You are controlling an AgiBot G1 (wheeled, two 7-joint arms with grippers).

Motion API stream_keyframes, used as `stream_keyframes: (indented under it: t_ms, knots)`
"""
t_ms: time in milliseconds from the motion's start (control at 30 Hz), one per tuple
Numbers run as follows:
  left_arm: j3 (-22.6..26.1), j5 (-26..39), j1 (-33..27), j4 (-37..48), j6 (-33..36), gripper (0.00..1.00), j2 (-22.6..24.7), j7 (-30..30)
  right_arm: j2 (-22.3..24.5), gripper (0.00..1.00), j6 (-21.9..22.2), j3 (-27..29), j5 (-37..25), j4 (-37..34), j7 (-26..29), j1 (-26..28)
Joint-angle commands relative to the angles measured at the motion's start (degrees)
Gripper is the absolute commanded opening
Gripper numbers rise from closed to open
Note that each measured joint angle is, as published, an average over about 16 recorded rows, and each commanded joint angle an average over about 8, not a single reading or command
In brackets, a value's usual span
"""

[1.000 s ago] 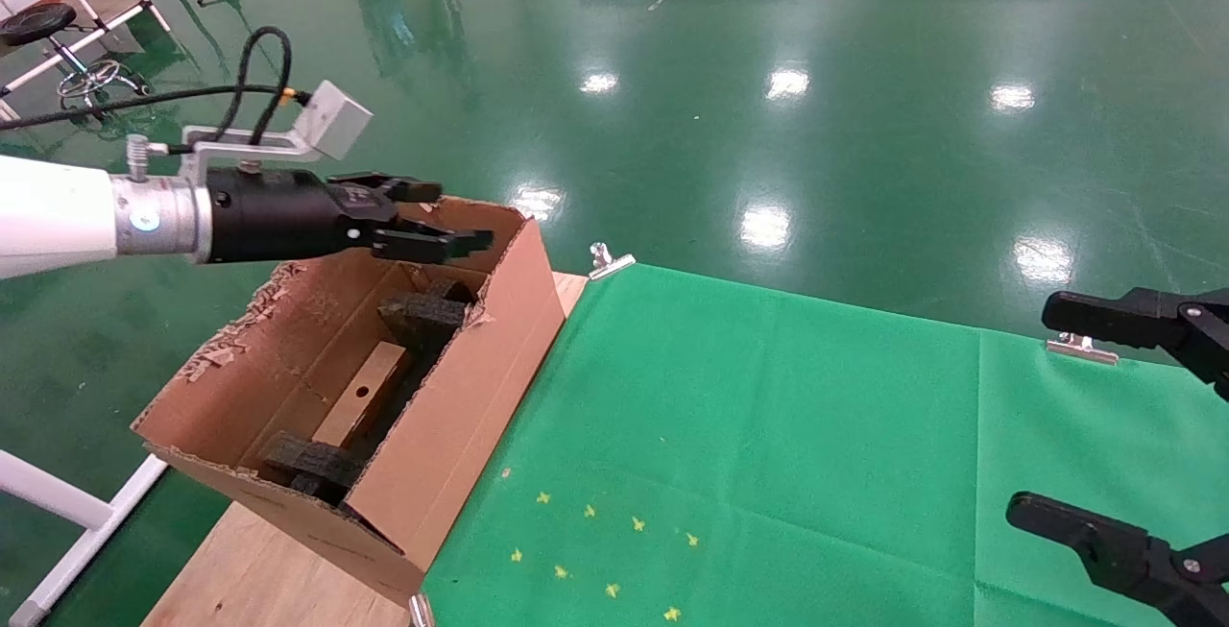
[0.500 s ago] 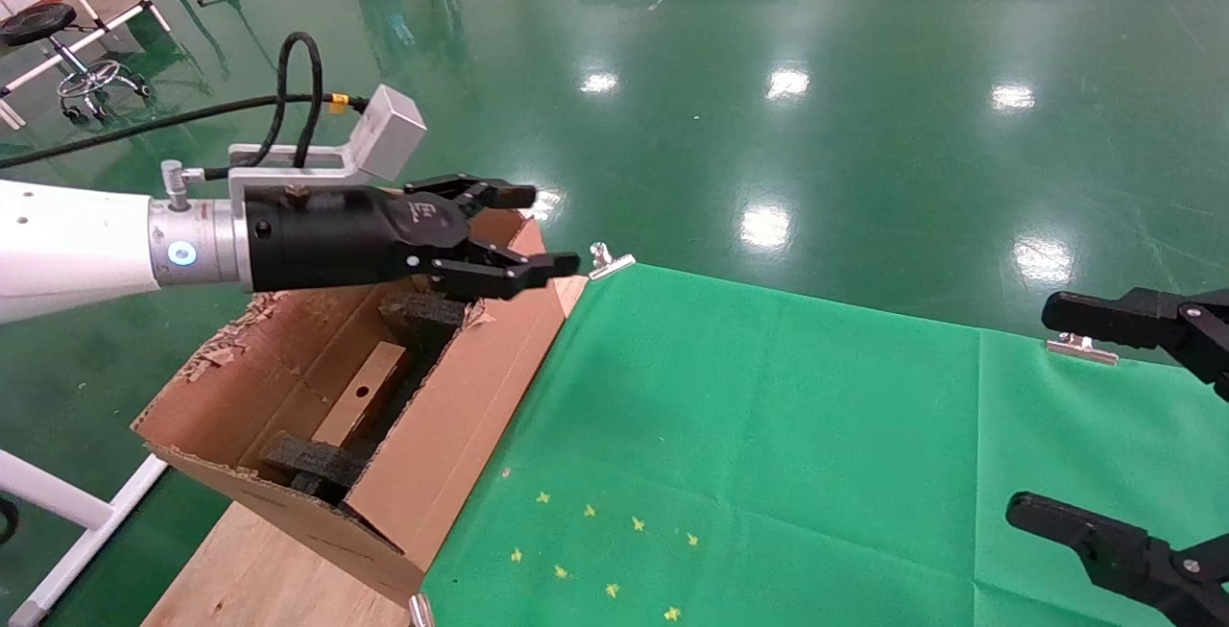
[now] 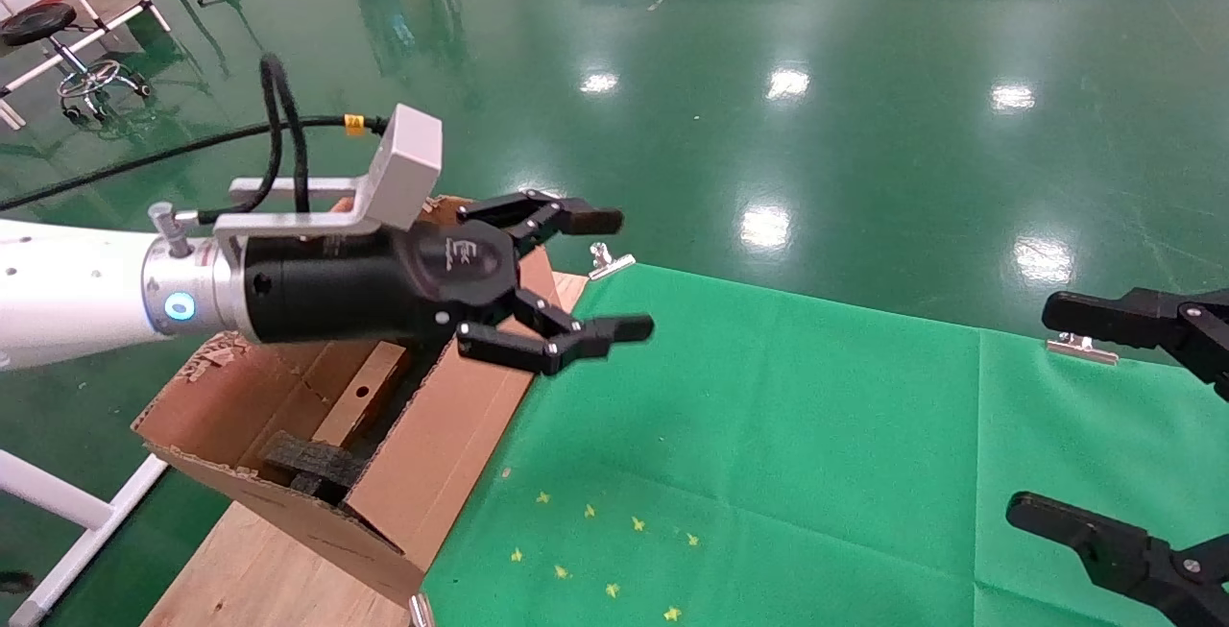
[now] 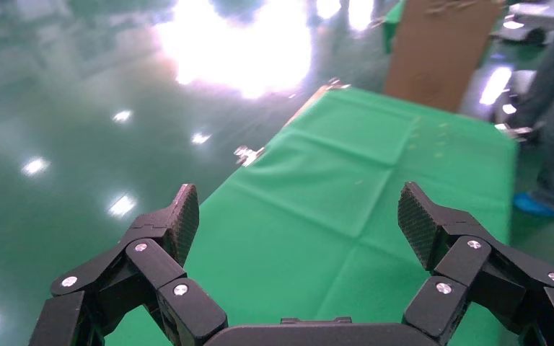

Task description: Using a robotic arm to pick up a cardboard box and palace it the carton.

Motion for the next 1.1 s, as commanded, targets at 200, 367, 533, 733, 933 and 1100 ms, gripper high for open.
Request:
stream_keyframes:
  t_ms: [200, 367, 533, 733, 933, 1100]
  knots:
    - [-3.49, -4.73, 5.01, -6.81, 1.86, 1.0, -0.25, 0.98, 0.0, 1.0, 0.0, 0.0, 0.0, 0.0, 0.0, 0.0]
    - [-5.97, -8.09, 8.57, -11.64, 3.18, 1.0, -0.43, 1.67, 0.0, 1.0, 0.0, 0.0, 0.0, 0.0, 0.0, 0.0]
    - [-7.8, -10.64, 11.26, -15.31, 4.17, 1.0, -0.56, 2.17, 0.0, 1.0, 0.01, 0.0, 0.0, -0.01, 0.0, -0.01]
    - [-8.45, -11.62, 12.22, -16.53, 4.55, 1.0, -0.62, 2.32, 0.01, 1.0, 0.02, 0.01, 0.01, -0.02, -0.01, -0.02]
    - [-8.13, -11.14, 11.7, -15.81, 4.36, 1.0, -0.63, 2.27, 0.01, 1.0, 0.01, 0.01, 0.01, -0.02, -0.01, -0.02]
    - [-7.92, -10.81, 11.39, -15.39, 4.23, 1.0, -0.62, 2.22, 0.01, 1.0, 0.01, 0.01, 0.01, -0.02, -0.01, -0.01]
